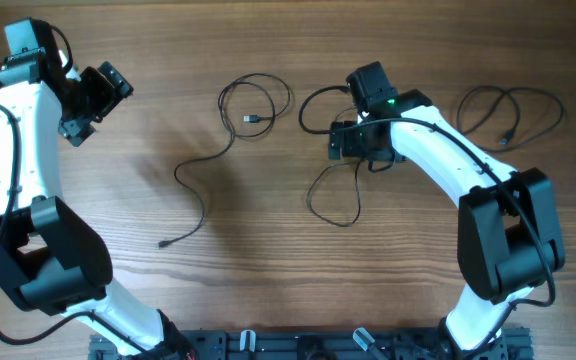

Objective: Untangle cables

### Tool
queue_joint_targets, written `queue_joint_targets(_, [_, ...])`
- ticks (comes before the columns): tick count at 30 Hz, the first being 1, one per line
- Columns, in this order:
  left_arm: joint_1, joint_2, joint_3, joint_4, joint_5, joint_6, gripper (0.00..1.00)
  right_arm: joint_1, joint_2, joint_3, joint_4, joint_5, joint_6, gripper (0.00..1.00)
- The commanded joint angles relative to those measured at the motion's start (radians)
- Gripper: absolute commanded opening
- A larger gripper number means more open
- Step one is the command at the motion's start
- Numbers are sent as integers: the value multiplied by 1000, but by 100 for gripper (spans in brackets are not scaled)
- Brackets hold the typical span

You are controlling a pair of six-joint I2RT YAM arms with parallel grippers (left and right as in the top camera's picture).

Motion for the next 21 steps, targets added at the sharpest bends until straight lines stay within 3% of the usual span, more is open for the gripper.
queue_joint_targets(1, [0, 6, -6, 0, -13, 5, 100, 2, 18, -8, -19, -63, 238, 100])
queue_joint_targets(6, [0, 6, -6, 0, -13, 5, 100, 3, 18, -8, -19, -202, 446, 100])
queue_joint_targets(14, [0, 6, -6, 0, -13, 5, 100, 3, 18, -8, -39, -263, 426, 100])
queue_joint_targets(16, [0, 6, -6, 0, -13, 5, 100, 3, 18, -8, -39, -248, 428, 91])
queue_joint_targets(21, [0, 6, -6, 0, -13, 5, 100, 3, 18, -9, -87, -132, 556, 81])
